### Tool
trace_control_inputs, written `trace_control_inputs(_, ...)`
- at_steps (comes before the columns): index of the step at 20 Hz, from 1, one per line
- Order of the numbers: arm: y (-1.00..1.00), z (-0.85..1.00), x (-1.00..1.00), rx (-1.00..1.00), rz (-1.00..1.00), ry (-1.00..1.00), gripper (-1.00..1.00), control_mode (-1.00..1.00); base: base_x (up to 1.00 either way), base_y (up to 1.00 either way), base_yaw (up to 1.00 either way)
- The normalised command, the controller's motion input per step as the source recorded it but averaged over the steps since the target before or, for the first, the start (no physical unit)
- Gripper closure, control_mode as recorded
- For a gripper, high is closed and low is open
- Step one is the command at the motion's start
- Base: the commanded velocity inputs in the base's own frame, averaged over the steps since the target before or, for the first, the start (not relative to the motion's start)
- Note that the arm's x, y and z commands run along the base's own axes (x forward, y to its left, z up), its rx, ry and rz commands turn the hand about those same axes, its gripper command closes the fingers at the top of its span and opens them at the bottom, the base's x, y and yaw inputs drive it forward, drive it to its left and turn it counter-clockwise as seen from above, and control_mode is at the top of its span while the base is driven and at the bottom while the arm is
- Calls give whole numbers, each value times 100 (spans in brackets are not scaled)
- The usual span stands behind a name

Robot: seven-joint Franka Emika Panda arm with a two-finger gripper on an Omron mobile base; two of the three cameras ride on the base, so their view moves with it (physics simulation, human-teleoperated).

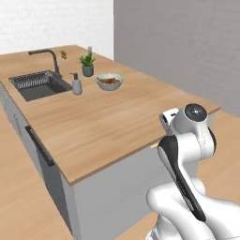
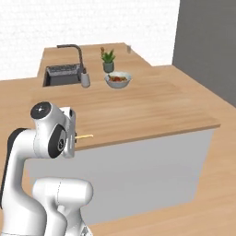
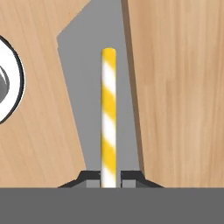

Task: Take a straw from the drawer in front and place it inside the glass cup on the dining counter.

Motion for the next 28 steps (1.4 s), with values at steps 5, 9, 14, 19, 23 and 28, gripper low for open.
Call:
trace_control_inputs(5, 0, 0, 0, 0, 0, 0, 100, 100, 75, -100, 0)
trace_control_inputs(9, 0, 0, 0, 0, 0, 0, 100, 100, 96, -100, 0)
trace_control_inputs(14, 0, 0, 0, 0, 0, 0, 100, 100, 93, -100, 0)
trace_control_inputs(19, 0, 0, 0, 0, 0, 0, 100, 100, 82, -100, 0)
trace_control_inputs(23, 0, 0, 0, 0, 0, 0, 100, 100, 63, -100, 1)
trace_control_inputs(28, 0, 0, 0, 0, 0, 0, 100, 100, 45, -100, 6)
